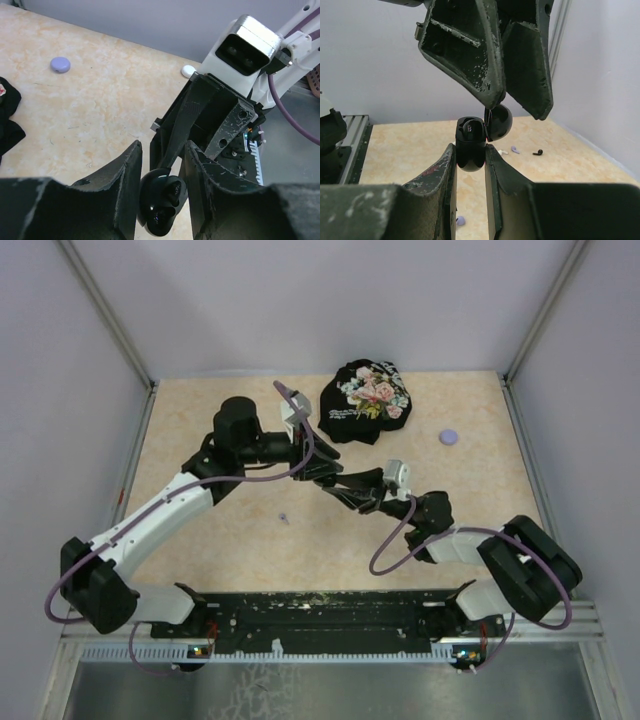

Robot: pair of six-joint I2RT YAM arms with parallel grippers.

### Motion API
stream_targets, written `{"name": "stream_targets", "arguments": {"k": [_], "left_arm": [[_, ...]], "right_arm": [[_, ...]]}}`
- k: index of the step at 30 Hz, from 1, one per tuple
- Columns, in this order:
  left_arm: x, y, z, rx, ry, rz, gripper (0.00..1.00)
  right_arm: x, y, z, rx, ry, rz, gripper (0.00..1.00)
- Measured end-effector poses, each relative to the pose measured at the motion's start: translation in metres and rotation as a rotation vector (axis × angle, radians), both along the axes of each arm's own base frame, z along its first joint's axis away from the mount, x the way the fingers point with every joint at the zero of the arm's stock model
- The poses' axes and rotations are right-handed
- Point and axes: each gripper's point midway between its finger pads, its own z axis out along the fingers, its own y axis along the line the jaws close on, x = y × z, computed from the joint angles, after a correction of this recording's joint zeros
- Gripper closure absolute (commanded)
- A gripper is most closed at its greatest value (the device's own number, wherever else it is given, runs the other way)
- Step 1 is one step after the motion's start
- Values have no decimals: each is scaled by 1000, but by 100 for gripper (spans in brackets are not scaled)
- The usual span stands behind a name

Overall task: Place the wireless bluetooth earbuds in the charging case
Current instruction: Place the earbud in the charging case, then pick up the earbud from the center of the board.

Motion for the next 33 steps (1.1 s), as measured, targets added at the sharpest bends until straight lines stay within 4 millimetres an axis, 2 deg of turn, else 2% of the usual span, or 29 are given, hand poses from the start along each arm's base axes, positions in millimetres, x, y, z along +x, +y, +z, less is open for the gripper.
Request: {"name": "stream_targets", "arguments": {"k": [8,12,15,17,20,28,33], "left_arm": [[1,12,17,-8,-42,75,53],[-4,31,39,-28,-96,166,49],[0,44,47,-33,-115,252,47],[7,55,45,-18,-117,339,46],[26,71,32,31,-96,477,44],[87,124,-31,251,7,829,44],[126,171,-70,342,108,988,44]], "right_arm": [[1,0,2,6,-1,-9,100],[5,-2,3,14,1,-33,100],[9,-5,0,18,10,-66,100],[12,-8,-6,13,24,-92,100],[15,-14,-17,1,44,-130,100],[21,-26,-36,-24,65,-221,100],[24,-31,-39,-36,48,-258,100]]}}
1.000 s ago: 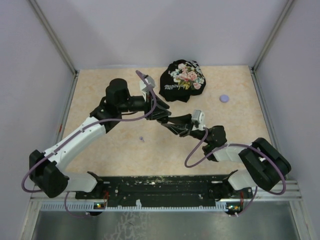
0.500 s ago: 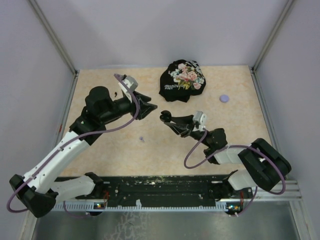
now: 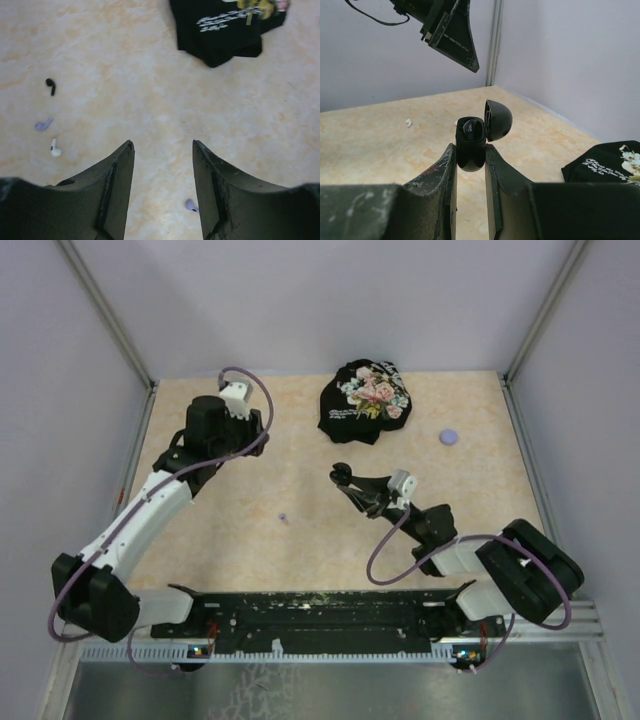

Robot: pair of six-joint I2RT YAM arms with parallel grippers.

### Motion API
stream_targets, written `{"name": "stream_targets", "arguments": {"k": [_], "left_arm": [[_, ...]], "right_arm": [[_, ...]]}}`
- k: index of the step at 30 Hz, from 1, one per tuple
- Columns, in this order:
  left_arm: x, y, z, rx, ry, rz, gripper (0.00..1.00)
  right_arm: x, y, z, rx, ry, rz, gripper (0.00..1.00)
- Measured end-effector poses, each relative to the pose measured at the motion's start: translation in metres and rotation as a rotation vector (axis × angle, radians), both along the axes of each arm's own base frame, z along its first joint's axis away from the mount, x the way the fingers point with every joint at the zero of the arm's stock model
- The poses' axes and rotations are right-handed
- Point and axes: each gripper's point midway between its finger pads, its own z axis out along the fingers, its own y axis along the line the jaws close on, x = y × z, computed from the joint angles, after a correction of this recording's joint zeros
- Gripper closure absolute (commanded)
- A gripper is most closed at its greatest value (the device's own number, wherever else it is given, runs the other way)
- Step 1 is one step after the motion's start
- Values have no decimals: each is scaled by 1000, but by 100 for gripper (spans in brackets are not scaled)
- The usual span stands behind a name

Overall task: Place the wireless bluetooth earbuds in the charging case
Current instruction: Pick up the earbud from the center of the board.

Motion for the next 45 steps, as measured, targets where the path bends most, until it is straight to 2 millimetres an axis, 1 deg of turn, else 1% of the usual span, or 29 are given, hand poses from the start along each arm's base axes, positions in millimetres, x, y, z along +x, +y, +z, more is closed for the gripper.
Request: {"name": "stream_targets", "arguments": {"k": [3,6,12,15,19,24,27,29,32,36,39,42,45], "left_arm": [[21,30,-23,16,65,96,45],[40,50,-42,34,116,162,45],[76,83,-76,76,196,272,46],[94,100,-95,105,235,320,47],[126,117,-117,124,275,362,48],[159,131,-147,140,326,394,50],[173,138,-166,147,361,408,51],[181,142,-176,150,379,415,52],[189,146,-183,152,390,424,53],[198,151,-185,152,386,426,55],[207,150,-187,151,376,418,57],[211,148,-195,151,385,407,59],[210,146,-206,151,405,391,60]], "right_arm": [[1,-3,-3,-13,-10,-22,100],[3,-7,-7,-27,-14,-41,100],[7,-12,-9,-40,-26,-75,100],[7,-14,-14,-53,-25,-87,100],[8,-16,-16,-59,-26,-99,100],[10,-16,-19,-67,-23,-106,100],[11,-16,-21,-72,-19,-107,100],[11,-16,-22,-73,-19,-108,100],[12,-17,-22,-75,-17,-111,100],[13,-17,-23,-76,-15,-114,100],[13,-17,-23,-77,-15,-114,100],[13,-17,-25,-80,-11,-114,100],[13,-17,-26,-81,-8,-114,100]]}}
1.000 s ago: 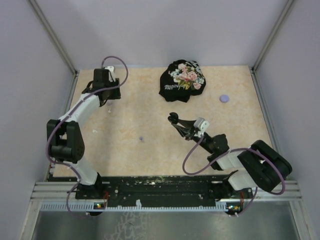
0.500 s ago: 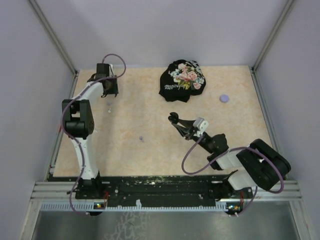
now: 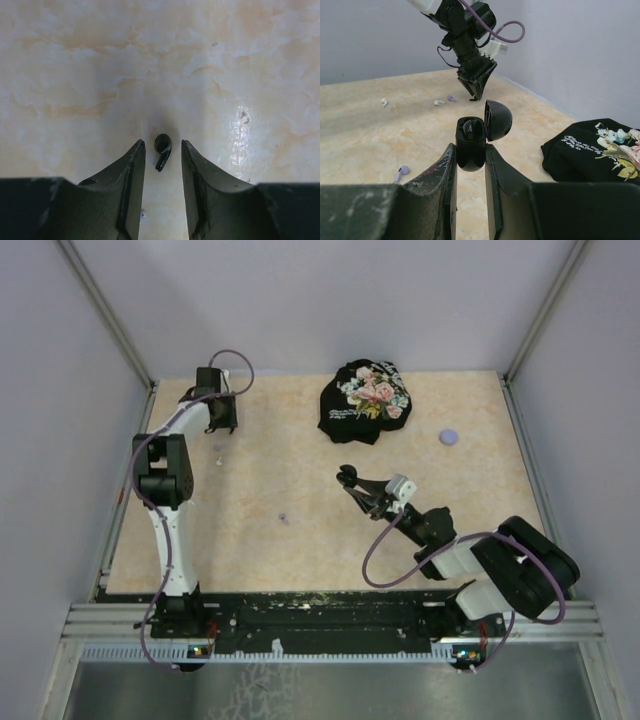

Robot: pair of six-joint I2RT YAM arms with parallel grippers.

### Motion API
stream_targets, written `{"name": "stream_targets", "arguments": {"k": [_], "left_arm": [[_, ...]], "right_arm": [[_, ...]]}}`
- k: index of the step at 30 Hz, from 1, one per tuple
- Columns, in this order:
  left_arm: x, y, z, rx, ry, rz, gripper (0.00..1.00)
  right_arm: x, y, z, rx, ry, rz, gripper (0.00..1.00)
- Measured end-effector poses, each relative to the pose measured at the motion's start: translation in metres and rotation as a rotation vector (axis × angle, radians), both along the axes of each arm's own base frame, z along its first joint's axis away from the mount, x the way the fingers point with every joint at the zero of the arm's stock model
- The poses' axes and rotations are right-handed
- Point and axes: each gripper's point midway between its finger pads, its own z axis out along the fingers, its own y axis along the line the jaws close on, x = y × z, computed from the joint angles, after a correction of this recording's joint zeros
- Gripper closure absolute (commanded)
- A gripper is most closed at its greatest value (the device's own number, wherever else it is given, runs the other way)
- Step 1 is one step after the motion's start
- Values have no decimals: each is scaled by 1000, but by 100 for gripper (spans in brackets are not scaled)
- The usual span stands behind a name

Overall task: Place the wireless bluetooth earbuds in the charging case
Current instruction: Pick up the earbud from the center of the board.

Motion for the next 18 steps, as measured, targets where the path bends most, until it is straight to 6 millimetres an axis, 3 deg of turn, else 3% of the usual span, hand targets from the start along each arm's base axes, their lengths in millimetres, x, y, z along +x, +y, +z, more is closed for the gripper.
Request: {"name": "stream_targets", "arguments": {"k": [4,15,18], "left_arm": [[1,-2,-10,-5,17,-19,64],[3,-3,-11,2,20,-38,73],[2,-2,-11,12,24,-44,79]], "right_arm": [[0,0,-1,-2,2,0,100],[1,-1,-1,-2,3,-3,100],[1,-1,-1,-1,4,-2,100]]}}
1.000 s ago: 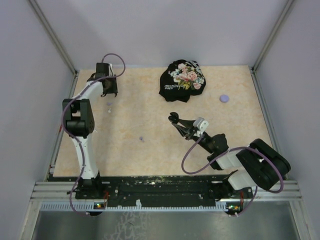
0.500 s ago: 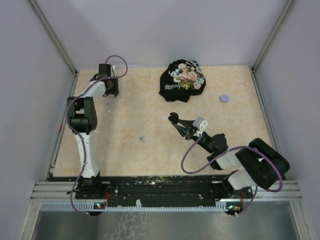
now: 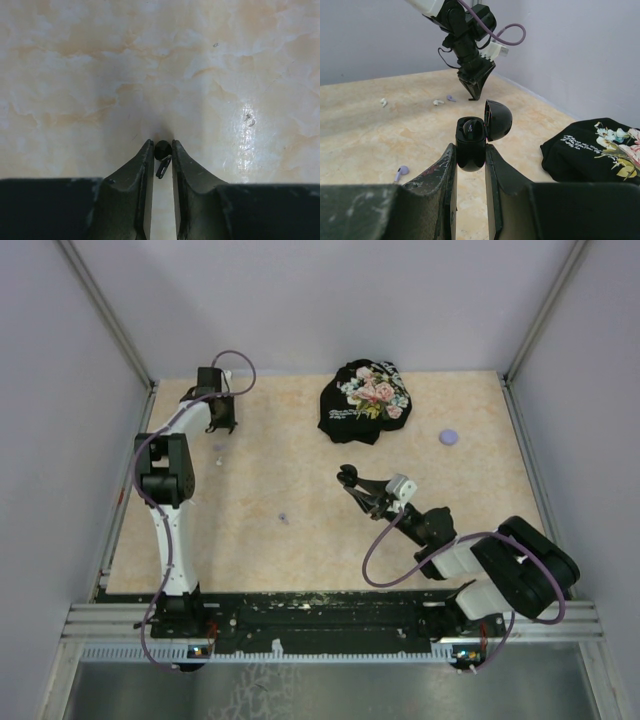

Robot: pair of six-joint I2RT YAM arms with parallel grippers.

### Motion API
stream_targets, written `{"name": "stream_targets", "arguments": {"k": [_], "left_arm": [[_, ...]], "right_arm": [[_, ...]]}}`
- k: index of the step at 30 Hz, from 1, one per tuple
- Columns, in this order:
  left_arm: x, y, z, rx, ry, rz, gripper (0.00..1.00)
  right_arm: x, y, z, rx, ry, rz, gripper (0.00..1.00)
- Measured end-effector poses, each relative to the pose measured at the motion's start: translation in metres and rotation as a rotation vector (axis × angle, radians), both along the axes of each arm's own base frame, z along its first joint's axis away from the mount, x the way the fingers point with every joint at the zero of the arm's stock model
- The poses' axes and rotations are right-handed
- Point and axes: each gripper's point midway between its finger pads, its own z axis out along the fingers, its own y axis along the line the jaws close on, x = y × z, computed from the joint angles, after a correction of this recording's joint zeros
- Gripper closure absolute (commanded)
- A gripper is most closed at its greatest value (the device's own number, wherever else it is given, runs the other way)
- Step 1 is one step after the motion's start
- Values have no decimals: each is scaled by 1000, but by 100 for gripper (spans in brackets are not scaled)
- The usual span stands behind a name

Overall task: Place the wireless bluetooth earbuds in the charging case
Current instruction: Pick up the earbud from the center of the board.

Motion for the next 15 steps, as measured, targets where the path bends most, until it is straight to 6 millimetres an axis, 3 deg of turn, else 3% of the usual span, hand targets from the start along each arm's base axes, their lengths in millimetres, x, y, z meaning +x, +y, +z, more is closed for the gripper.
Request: {"name": "stream_targets", "arguments": {"k": [9,15], "left_arm": [[-5,-8,0,-28,15,-48,90],[-46,-25,1,-120,65,-95,90]], "right_arm": [[0,0,0,1,0,1,100],[-1,1,0,1,1,6,100]]}}
